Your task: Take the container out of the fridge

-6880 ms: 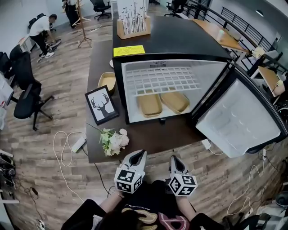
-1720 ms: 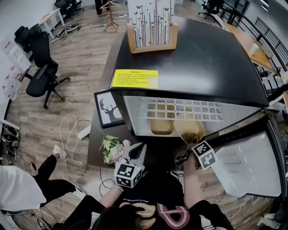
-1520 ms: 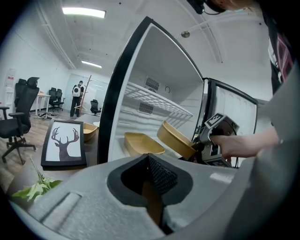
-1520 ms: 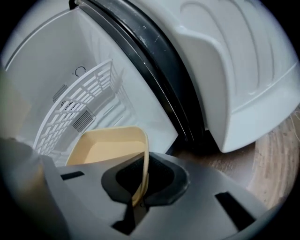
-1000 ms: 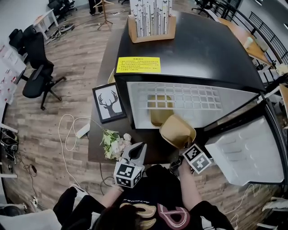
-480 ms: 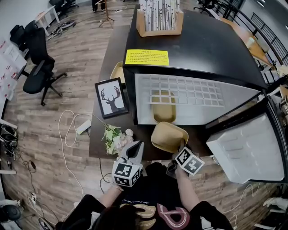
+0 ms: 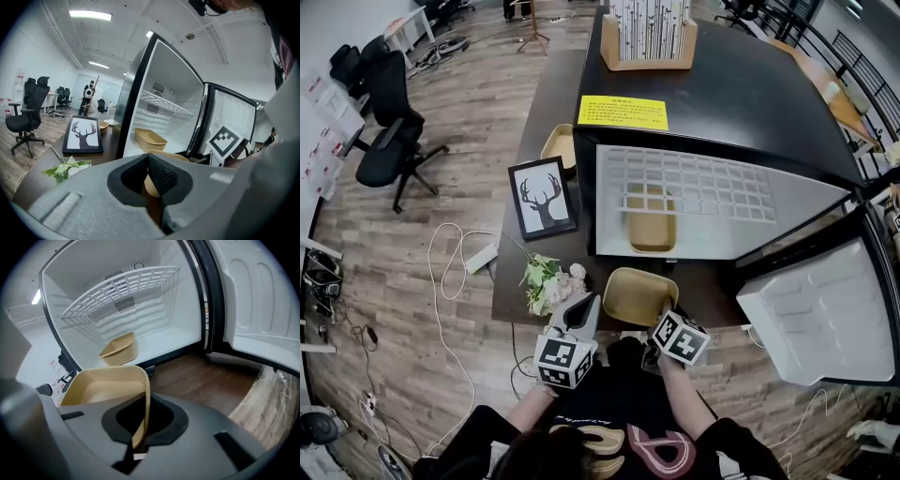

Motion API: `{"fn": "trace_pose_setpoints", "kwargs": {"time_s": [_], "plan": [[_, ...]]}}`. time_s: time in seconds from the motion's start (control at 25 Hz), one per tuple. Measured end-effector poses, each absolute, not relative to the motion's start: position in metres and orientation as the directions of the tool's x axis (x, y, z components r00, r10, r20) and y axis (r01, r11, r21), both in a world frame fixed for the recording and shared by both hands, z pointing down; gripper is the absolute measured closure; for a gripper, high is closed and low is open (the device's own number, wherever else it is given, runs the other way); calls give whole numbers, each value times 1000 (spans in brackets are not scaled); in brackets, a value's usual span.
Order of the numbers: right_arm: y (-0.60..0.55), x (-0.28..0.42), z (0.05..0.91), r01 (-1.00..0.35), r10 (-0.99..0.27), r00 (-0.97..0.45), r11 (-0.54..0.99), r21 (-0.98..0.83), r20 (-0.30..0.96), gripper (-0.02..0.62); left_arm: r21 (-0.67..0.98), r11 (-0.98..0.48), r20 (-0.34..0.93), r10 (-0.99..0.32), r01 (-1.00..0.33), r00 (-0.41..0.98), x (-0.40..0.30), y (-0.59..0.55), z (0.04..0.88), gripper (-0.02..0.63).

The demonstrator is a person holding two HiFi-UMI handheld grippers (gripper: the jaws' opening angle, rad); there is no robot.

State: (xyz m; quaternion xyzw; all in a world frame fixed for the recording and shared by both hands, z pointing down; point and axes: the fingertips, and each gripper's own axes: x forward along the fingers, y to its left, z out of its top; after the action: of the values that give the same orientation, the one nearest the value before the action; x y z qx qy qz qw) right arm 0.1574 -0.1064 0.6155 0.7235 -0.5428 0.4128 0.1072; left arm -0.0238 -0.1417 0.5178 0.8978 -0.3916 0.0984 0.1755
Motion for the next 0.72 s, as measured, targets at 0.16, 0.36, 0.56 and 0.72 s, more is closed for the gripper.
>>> {"fn": "trace_pose_setpoints", "kwargs": {"time_s": [0.16,0.36,0.56,0.72], "plan": [[-109,147,622,-892,-681,52,-361,-273,730,583,231,-624,319,-676,-747,664,-29,-140,518,597],[-112,136,630,-914,-662,39,-326,-240,749,583,222,-614,326,-685,-757,652,-35,-137,519,597],[-117,129,635,-926,-650,37,-307,-218,759,583,213,-602,334,-695,-770,636,-41,-137,520,597],[-120,130,639,-937,-633,56,-301,-179,772,582,205,-593,337,-704,-779,625,-44,-137,519,597]]}}
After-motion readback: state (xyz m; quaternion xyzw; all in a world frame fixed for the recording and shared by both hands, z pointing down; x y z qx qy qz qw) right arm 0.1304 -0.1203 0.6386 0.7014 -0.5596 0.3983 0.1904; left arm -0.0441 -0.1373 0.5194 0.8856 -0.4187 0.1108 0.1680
